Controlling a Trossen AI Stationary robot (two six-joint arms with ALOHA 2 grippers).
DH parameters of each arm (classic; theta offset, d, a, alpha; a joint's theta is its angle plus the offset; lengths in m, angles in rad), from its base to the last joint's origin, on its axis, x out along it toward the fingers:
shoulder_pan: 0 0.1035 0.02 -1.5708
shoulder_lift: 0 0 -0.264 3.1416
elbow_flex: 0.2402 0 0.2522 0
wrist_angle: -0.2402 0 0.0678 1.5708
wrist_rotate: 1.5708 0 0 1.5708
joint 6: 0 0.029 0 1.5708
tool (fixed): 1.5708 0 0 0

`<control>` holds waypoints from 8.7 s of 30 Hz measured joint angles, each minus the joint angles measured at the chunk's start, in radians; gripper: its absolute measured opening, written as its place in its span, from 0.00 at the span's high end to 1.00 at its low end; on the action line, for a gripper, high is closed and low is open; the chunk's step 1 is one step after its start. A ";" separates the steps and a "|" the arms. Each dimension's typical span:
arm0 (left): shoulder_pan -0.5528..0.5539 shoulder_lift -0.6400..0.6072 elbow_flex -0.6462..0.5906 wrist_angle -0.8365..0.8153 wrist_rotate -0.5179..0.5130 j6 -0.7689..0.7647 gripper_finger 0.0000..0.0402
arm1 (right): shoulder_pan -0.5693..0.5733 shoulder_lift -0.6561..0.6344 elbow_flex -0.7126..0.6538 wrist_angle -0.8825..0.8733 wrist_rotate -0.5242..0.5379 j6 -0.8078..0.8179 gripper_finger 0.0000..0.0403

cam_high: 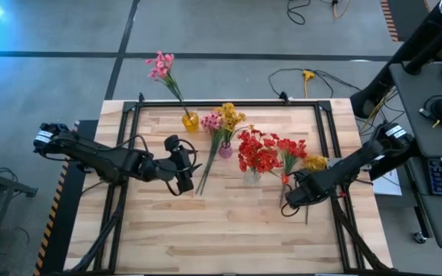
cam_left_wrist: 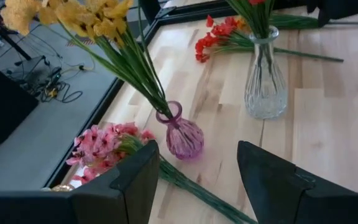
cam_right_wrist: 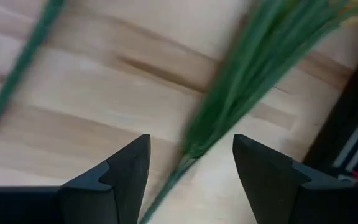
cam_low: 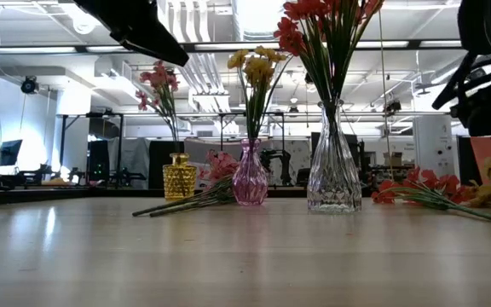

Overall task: Sort flowers into vase by color
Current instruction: Put the yellow flowers into the violet vase

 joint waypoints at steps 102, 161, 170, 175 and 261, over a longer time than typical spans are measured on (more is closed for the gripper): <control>-0.116 -0.002 0.048 0.189 0.166 0.016 0.50 | 0.151 0.081 1.149 -0.181 1.347 -1.175 0.94; -0.349 0.197 0.113 0.844 0.091 0.407 0.98 | 0.053 0.337 0.836 1.325 0.498 -1.992 0.91; -0.347 0.195 0.113 0.824 0.001 0.404 0.99 | 0.055 0.288 0.834 1.158 0.667 -1.910 0.64; -0.336 0.195 0.112 0.799 -0.053 0.404 1.00 | 0.055 0.228 0.834 1.028 0.709 -1.841 0.52; -0.144 0.057 -0.151 0.869 0.453 0.389 0.35 | 0.070 0.235 0.668 0.884 0.706 -1.695 0.93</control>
